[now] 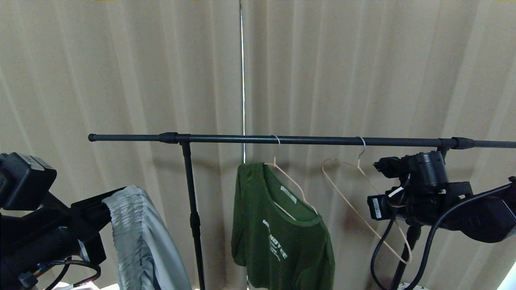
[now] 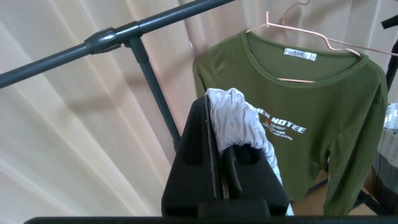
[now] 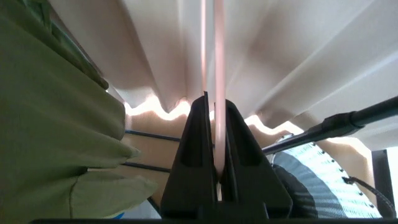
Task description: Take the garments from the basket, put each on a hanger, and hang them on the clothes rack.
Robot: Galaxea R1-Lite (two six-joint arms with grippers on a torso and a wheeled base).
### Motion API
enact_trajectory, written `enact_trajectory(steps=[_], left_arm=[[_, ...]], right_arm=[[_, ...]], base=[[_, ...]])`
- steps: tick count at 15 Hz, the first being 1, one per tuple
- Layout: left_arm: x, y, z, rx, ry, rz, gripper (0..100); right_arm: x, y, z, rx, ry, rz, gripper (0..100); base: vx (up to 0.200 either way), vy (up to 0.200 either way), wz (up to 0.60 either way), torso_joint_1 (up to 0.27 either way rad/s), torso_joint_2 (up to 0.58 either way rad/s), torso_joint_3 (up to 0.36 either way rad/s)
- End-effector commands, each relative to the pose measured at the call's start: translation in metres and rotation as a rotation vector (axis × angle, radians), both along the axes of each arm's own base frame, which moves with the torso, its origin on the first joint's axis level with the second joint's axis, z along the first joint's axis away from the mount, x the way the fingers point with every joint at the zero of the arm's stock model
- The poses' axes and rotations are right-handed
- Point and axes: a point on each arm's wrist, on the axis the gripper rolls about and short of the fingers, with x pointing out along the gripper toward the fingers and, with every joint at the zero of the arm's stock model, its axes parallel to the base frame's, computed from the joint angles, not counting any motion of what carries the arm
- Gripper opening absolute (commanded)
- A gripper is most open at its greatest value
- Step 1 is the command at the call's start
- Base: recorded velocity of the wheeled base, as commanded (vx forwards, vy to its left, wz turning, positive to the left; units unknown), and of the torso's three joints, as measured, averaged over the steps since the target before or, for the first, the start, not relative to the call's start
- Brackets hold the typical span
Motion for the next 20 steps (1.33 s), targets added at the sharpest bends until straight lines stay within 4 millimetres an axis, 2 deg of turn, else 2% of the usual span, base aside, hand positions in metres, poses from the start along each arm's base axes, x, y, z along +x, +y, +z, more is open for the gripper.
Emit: enact_trajectory(steps=[1,2,6,8,11,15,20], left_arm=[[0.000,0.000,0.000,0.001,0.000,0.000,0],[0.000,0.000,0.000,0.001,0.000,0.000,0],[-0.002,0.001,-0.002,0.012,-0.002,-0.003,0],[-0.004,0.001,-0.001,0.010,-0.008,-0.005,0],[-0.004,0.001,-0.001,0.010,-0.010,-0.005,0],[-0.004,0.001,-0.001,0.027,-0.016,-0.007,0],[-0.003,0.001,-0.002,0.039,-0.019,-0.006,0]], right_arm=[[-0.003,-0.001,0.006,-0.002,-0.020,-0.007,0],[-0.004,-0.001,0.008,-0.008,-0.028,-0.015,0],[-0.031,-0.008,0.049,0.019,-0.166,-0.026,0],[-0.042,-0.015,0.064,0.025,-0.219,-0.042,0],[-0.052,-0.018,0.069,0.027,-0.240,-0.046,0],[-0.077,-0.023,0.066,0.021,-0.233,-0.041,0],[-0.085,-0.024,0.065,0.020,-0.233,-0.040,0]], base=[[0.000,0.000,0.00,0.000,0.00,0.000],[0.000,0.000,0.00,0.000,0.00,0.000],[0.000,0.000,0.00,0.000,0.00,0.000],[0.000,0.000,0.00,0.000,0.00,0.000],[0.000,0.000,0.00,0.000,0.00,0.000],[0.000,0.000,0.00,0.000,0.00,0.000],[-0.200,0.000,0.00,0.007,0.00,0.001]])
